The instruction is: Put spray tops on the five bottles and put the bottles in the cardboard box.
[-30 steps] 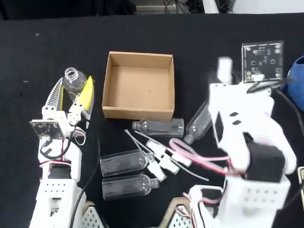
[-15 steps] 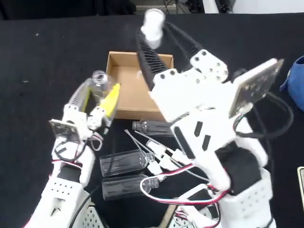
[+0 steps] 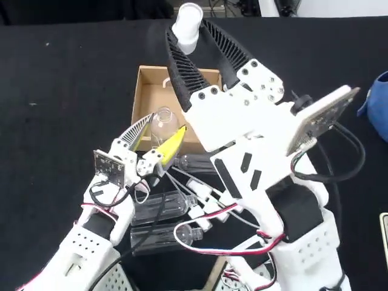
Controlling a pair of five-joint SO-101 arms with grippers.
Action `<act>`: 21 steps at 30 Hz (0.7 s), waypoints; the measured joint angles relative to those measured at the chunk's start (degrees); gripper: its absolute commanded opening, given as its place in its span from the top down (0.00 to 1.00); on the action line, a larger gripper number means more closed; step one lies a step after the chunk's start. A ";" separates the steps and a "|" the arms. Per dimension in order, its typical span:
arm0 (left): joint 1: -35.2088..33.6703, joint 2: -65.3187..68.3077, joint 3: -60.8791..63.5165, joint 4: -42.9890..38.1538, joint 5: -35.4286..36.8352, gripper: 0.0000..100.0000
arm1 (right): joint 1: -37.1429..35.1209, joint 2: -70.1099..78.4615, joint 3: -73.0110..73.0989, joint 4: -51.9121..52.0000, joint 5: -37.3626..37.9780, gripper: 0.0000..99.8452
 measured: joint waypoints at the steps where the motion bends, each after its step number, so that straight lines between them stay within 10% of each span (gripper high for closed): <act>1: 0.00 0.00 0.00 0.00 0.00 0.97 | 0.00 0.00 0.88 0.00 0.00 0.99; 21: -4.92 0.00 0.00 -5.01 0.00 0.97 | 0.00 0.00 12.92 -11.78 0.00 0.99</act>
